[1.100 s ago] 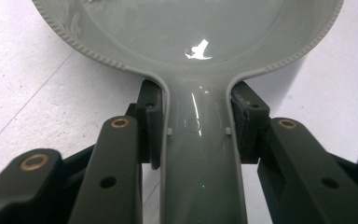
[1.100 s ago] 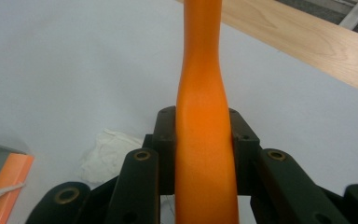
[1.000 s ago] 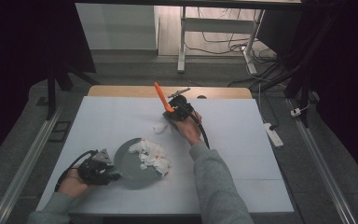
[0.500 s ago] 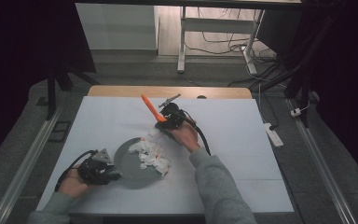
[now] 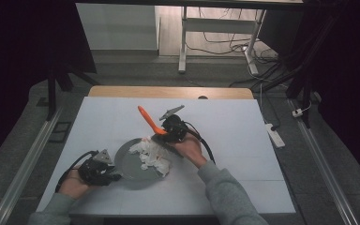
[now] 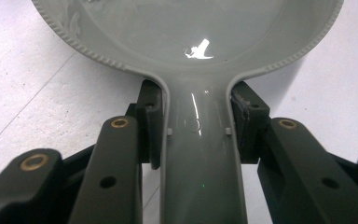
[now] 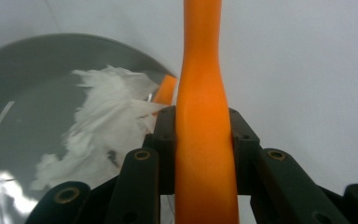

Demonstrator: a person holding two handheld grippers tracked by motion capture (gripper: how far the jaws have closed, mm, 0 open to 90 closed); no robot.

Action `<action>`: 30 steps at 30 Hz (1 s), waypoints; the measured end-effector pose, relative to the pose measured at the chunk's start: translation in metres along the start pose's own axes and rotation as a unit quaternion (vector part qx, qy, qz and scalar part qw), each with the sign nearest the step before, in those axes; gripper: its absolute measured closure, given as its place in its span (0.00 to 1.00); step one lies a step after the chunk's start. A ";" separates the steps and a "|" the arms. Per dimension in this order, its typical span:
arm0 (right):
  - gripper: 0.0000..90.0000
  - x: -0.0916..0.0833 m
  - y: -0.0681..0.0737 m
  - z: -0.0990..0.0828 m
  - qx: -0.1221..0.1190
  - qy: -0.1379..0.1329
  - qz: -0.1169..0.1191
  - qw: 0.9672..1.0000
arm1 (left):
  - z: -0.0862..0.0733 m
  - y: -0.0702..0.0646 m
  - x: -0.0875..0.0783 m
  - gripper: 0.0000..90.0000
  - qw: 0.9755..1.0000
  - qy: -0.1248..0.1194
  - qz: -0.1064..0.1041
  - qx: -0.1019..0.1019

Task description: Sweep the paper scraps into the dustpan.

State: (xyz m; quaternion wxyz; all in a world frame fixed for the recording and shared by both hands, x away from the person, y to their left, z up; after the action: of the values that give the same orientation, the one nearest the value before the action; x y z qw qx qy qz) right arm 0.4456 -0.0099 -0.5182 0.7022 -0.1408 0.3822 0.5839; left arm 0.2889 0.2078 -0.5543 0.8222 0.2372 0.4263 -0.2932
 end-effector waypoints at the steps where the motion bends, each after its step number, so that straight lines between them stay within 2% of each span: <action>1: 0.78 -0.004 0.003 0.001 0.000 -0.007 0.001 1.000 | 0.000 0.000 0.000 0.69 1.000 0.000 0.000 0.000; 2: 0.78 -0.014 0.005 0.005 -0.005 -0.027 -0.004 1.000 | 0.000 0.000 0.000 0.69 1.000 0.001 -0.001 0.000; 4: 0.78 -0.019 0.005 0.008 -0.005 -0.037 -0.010 0.999 | 0.000 0.000 0.000 0.69 1.000 0.001 -0.001 0.000; 6: 0.78 -0.034 0.002 0.013 -0.003 -0.066 -0.035 0.997 | 0.000 0.000 0.000 0.69 1.000 0.000 -0.001 -0.001; 8: 0.78 -0.038 0.000 0.014 -0.003 -0.075 -0.042 0.996 | 0.000 0.000 0.000 0.69 1.000 0.000 -0.001 0.000; 12: 0.78 -0.046 -0.012 0.013 0.016 -0.092 -0.062 0.994 | 0.000 0.000 0.000 0.69 1.000 0.001 -0.001 0.000; 16: 0.78 -0.043 -0.029 0.010 0.034 -0.087 -0.075 0.993 | 0.000 0.000 0.000 0.69 1.000 0.001 -0.002 0.000; 21: 0.78 -0.029 -0.045 0.008 0.049 -0.075 -0.079 0.993 | 0.000 0.000 0.000 0.69 1.000 0.001 -0.003 0.000; 25: 0.78 -0.018 -0.048 0.011 0.048 -0.068 -0.077 0.994 | 0.000 0.000 0.000 0.69 1.000 0.001 -0.002 0.000; 30: 0.78 -0.002 -0.047 0.017 0.037 -0.045 -0.076 0.995 | 0.000 0.000 0.000 0.69 1.000 0.001 -0.003 0.000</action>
State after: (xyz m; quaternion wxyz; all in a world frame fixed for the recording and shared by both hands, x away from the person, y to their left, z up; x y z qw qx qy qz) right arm 0.4956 -0.0140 -0.5174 0.7658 -0.1173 0.3596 0.5201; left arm 0.2885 0.2076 -0.5542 0.8211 0.2360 0.4277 -0.2951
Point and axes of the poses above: each handheld gripper's, and its own axes: x roughly forward along the jaws, z roughly out of its top, y roughly to its left, the point moved 5 cm from there along x, roughly forward along the jaws, and after that the axes turned 15 degrees about z, right-handed, at the moved point
